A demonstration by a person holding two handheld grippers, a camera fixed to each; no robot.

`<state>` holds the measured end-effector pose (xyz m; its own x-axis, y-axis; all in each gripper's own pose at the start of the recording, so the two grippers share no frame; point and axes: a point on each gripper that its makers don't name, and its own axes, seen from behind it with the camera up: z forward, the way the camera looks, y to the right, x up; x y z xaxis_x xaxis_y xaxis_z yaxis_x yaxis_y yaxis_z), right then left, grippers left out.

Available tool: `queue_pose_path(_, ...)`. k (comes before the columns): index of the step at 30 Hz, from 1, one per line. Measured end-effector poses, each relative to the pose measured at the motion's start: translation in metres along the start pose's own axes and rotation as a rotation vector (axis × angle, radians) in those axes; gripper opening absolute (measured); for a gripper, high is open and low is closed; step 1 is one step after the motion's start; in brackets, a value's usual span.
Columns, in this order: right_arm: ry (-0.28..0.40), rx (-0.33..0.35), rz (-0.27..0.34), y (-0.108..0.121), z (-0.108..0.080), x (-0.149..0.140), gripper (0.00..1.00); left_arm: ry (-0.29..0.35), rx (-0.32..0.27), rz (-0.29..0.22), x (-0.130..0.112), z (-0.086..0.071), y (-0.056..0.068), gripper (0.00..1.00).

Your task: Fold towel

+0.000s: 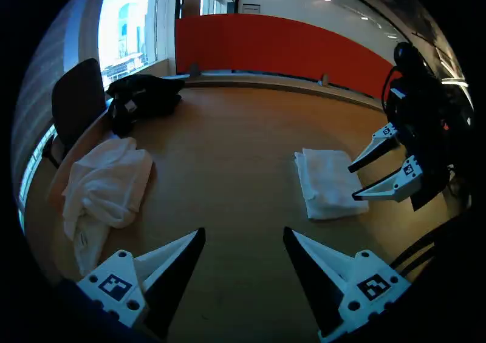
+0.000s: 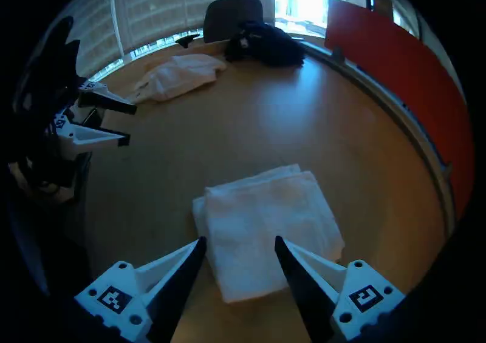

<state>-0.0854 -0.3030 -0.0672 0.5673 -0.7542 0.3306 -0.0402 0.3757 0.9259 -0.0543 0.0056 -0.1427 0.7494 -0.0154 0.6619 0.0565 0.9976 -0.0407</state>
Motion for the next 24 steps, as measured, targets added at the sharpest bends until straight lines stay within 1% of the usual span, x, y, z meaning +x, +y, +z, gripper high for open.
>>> queue_pose_path(6,-0.015,-0.017,0.034,0.001,-0.009,-0.023,0.87,0.01,0.004,0.007,0.001,-0.003,-0.003,0.95)
queue_pose_path(12,-0.026,-0.035,0.058,0.002,-0.016,-0.04,0.87,0.02,0.005,0.011,0.001,-0.006,-0.004,0.95)
queue_pose_path(18,-0.031,-0.042,0.073,0.0,-0.018,-0.047,0.87,0.028,0.003,0.012,0.002,-0.008,-0.003,0.95)
queue_pose_path(24,-0.038,-0.057,0.077,-0.002,-0.014,-0.055,0.87,0.032,0.006,0.015,0.001,-0.009,-0.005,0.95)
